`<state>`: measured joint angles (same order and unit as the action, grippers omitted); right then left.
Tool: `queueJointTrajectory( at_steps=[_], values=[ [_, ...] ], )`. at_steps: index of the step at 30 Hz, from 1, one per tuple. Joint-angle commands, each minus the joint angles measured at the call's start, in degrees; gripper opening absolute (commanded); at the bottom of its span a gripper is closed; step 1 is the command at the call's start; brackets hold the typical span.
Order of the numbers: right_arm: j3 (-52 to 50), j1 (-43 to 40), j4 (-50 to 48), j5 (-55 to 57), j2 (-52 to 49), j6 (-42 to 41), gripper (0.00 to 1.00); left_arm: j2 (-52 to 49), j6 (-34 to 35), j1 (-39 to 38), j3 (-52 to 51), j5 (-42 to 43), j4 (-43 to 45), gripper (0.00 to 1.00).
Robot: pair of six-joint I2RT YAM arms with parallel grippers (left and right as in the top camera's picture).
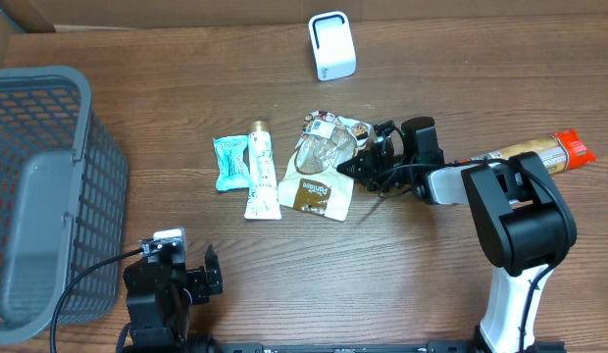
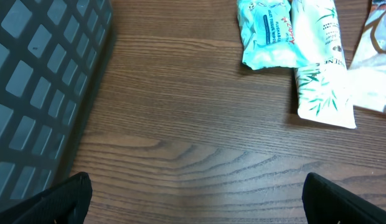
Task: Scan the item barcode
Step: 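Carry the upright bread bag toward the white scanner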
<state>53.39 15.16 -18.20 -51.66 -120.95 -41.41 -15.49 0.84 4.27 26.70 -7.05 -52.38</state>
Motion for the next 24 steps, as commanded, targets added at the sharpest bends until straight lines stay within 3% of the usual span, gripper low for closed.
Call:
queueJointTrajectory(
  at_steps=[1,11,19,24],
  values=[
    [-0.02,-1.11,1.86,-6.43,5.18,4.04,0.04,0.24,-1.07,0.31,-0.09,0.52,-0.09,0.99],
    [2.91,-1.42,26.03,-6.91,18.99,22.73,0.04,0.24,-1.07,0.31,-0.09,0.52,-0.11,1.00],
    [13.53,-1.42,44.65,-2.84,21.29,33.99,0.04,0.24,-1.07,0.31,-0.09,0.55,-0.11,1.00],
    [21.92,-1.68,53.20,-14.01,21.29,42.64,0.04,0.24,-1.07,0.31,-0.09,0.52,-0.11,0.99]
  ],
)
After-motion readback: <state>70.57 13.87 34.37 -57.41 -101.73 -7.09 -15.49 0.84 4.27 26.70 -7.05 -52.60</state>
